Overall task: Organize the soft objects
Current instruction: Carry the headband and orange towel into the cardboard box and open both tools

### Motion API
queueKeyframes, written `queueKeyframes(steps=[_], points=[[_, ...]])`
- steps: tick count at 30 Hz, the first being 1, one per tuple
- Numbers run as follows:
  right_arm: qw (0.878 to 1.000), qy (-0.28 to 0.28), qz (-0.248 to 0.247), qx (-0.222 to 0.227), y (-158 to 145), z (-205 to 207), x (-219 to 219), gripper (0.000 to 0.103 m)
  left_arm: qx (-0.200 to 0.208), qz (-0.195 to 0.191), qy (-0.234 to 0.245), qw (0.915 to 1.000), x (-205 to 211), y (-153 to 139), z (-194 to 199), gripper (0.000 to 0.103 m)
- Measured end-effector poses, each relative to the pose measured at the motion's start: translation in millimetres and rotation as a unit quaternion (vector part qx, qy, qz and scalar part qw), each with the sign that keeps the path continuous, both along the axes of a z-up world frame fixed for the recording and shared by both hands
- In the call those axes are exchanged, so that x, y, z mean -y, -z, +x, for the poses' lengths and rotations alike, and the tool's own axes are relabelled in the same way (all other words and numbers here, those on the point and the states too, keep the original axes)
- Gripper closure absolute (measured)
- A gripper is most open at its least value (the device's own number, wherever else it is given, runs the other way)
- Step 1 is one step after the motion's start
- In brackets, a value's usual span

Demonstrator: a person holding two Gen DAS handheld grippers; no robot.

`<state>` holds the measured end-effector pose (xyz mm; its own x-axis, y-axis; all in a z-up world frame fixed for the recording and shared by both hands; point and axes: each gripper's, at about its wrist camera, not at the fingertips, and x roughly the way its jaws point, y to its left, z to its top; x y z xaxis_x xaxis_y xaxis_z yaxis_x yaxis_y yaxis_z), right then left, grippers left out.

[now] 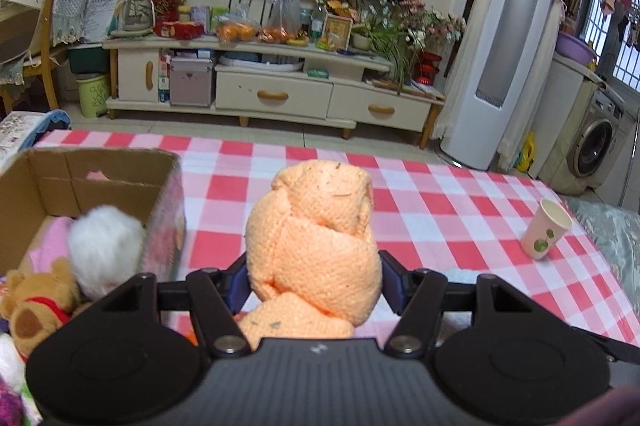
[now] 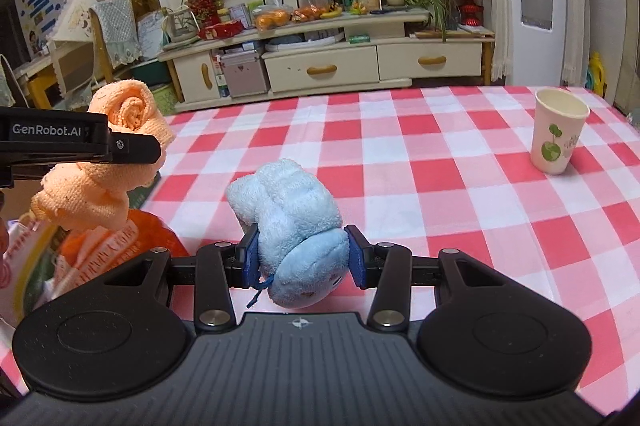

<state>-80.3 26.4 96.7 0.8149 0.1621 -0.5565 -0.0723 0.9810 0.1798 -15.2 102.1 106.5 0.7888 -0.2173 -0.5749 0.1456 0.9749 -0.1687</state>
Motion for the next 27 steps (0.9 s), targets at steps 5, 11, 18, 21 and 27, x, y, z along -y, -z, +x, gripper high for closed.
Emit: queueKeyframes(steps=[5,11,18,21,27], points=[[1.000,-0.012,-0.002,0.017,-13.2,1.3,-15.4,0.049,0.021,0.003,-0.015,0.9997,-13.1,-9.7,-1.1,0.040],[0.999,-0.030,-0.004,0.039,-28.9,5.1,-35.7,0.049,0.048,0.003,-0.038,0.9981,-30.7,-22.1,-5.0,0.040],[0.997,-0.052,0.002,0.061,-44.4,9.5,-58.5,0.049,0.067,0.009,-0.068,0.9954,-50.5,-28.7,-5.0,0.040],[0.996,-0.062,0.003,0.068,-49.0,13.1,-68.5,0.049,0.073,0.011,-0.082,0.9938,-60.0,-31.5,-3.8,0.040],[0.993,-0.083,0.009,0.078,-57.5,22.9,-89.0,0.049,0.078,0.011,-0.109,0.9909,-80.2,-33.5,0.3,0.039]])
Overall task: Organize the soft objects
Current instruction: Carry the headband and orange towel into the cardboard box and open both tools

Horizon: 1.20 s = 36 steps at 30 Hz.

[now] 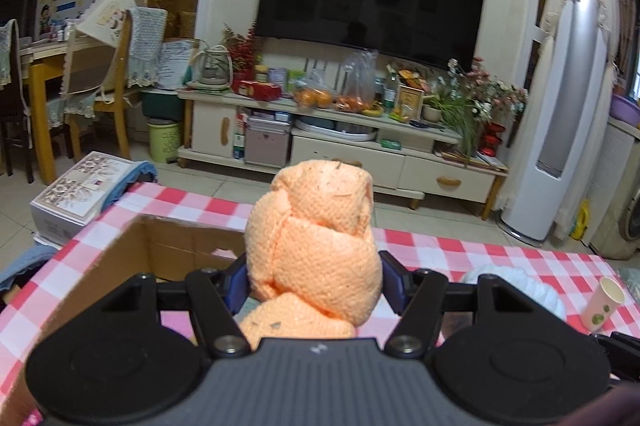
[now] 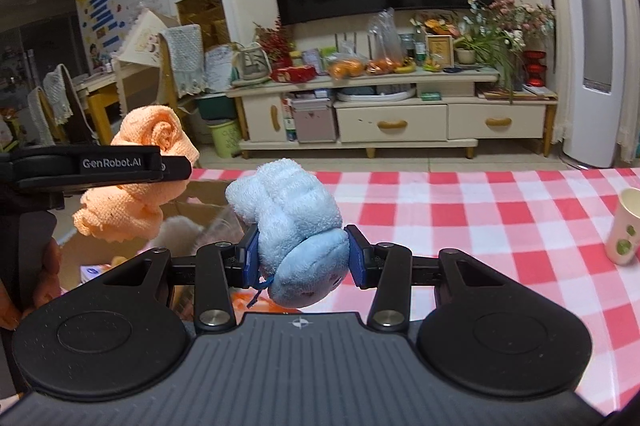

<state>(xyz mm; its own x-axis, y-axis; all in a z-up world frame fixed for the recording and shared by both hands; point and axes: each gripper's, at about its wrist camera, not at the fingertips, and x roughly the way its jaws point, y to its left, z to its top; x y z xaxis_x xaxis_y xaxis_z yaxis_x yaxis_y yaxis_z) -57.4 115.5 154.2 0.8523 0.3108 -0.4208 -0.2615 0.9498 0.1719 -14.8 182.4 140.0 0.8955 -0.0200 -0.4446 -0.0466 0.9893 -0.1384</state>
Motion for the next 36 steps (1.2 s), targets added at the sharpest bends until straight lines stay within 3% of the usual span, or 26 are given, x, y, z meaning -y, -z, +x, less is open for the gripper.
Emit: queueKeyframes(steps=[10,25,36], points=[[0.999,-0.038,0.008,0.007,-10.2,23.9,-33.8,0.049,-0.012,-0.006,-0.041,0.9991,-30.6,4.5,11.7,0.039],[0.995,-0.097,0.003,0.010,-13.7,62.4,-91.4,0.049,-0.034,-0.045,-0.101,0.9933,-86.3,12.5,24.9,0.039],[0.991,-0.131,-0.005,-0.011,3.2,87.4,-127.4,0.046,-0.074,-0.063,-0.119,0.9881,-104.4,30.8,35.0,0.039]])
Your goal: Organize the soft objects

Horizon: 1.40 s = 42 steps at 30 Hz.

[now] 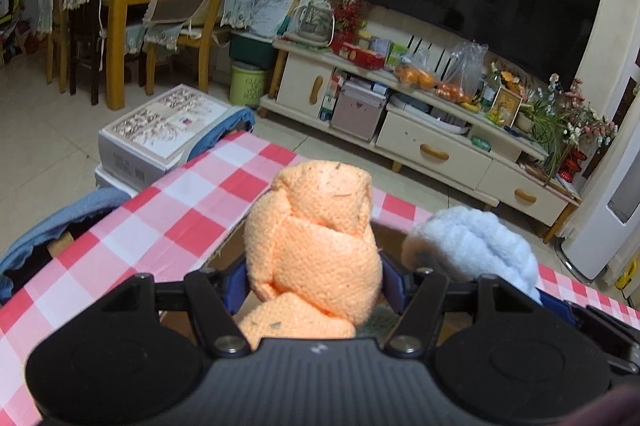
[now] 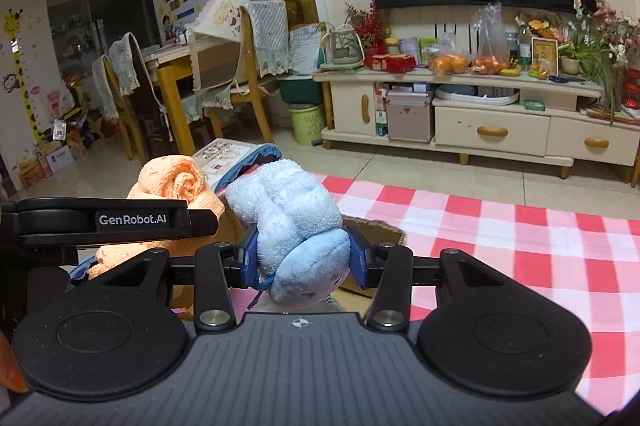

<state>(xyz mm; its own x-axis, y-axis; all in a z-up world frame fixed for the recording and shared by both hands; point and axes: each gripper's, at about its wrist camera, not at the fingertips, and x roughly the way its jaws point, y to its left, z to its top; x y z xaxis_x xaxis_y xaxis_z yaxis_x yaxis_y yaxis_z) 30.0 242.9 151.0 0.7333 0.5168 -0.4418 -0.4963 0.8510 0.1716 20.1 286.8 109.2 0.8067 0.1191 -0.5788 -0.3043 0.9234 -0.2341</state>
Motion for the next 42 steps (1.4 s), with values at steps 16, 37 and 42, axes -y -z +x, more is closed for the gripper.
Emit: queueKeyframes(steps=[16,37,42], points=[[0.998,0.052,0.045,0.015,-11.6,-29.3,33.6,0.002,0.035,0.062,-0.001,0.9974,9.7,-23.3,-27.7,0.001],[0.986,0.163,0.022,0.012,-16.2,-111.8,100.7,0.000,0.032,0.118,0.044,0.9916,64.2,-15.4,-107.4,0.001],[0.988,0.155,0.024,0.004,-15.6,-134.8,115.2,0.000,0.026,0.123,0.044,0.9911,76.7,-13.5,-133.5,0.001]])
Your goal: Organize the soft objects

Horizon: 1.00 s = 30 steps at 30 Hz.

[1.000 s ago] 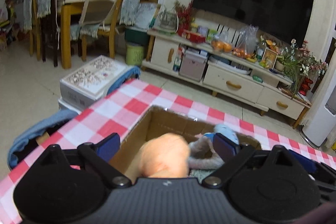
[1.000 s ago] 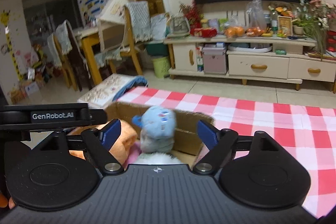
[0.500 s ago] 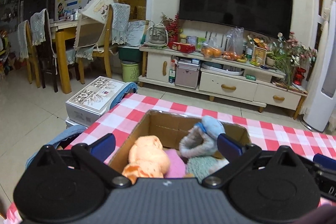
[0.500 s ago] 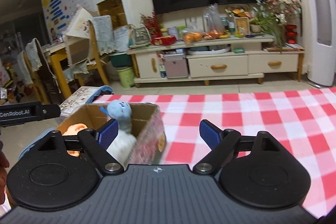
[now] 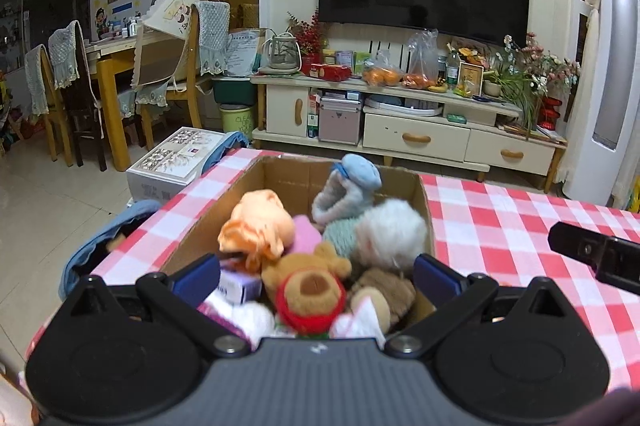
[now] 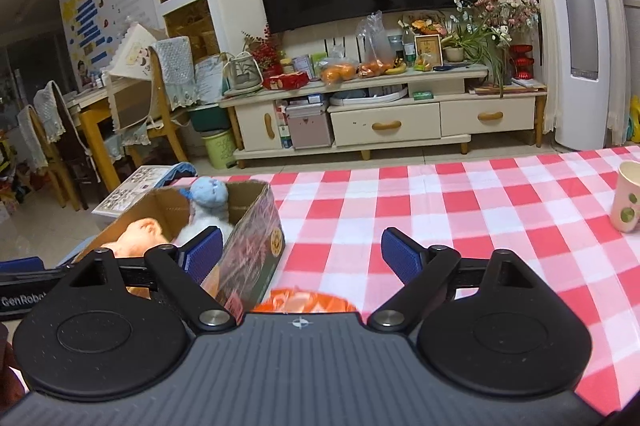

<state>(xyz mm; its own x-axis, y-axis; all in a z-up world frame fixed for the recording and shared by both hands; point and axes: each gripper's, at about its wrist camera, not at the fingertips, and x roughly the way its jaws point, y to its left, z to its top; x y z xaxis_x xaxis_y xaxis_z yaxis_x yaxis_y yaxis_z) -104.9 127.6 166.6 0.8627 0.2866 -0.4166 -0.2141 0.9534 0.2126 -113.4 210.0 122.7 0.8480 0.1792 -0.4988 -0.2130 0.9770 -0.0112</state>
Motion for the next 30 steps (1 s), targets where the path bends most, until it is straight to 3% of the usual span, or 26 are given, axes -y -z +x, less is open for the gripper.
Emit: queueKeyframes(steps=[20,30], points=[[0.999,-0.019,-0.044,0.022,-23.6,-93.2,-5.9,0.000,0.022,0.013,-0.016,0.9995,6.7,-20.1,-82.6,0.001],[0.998,-0.018,-0.037,0.043,-31.1,-125.5,-3.5,0.000,0.047,0.021,-0.028,0.9983,8.7,-32.0,-115.0,0.001]])
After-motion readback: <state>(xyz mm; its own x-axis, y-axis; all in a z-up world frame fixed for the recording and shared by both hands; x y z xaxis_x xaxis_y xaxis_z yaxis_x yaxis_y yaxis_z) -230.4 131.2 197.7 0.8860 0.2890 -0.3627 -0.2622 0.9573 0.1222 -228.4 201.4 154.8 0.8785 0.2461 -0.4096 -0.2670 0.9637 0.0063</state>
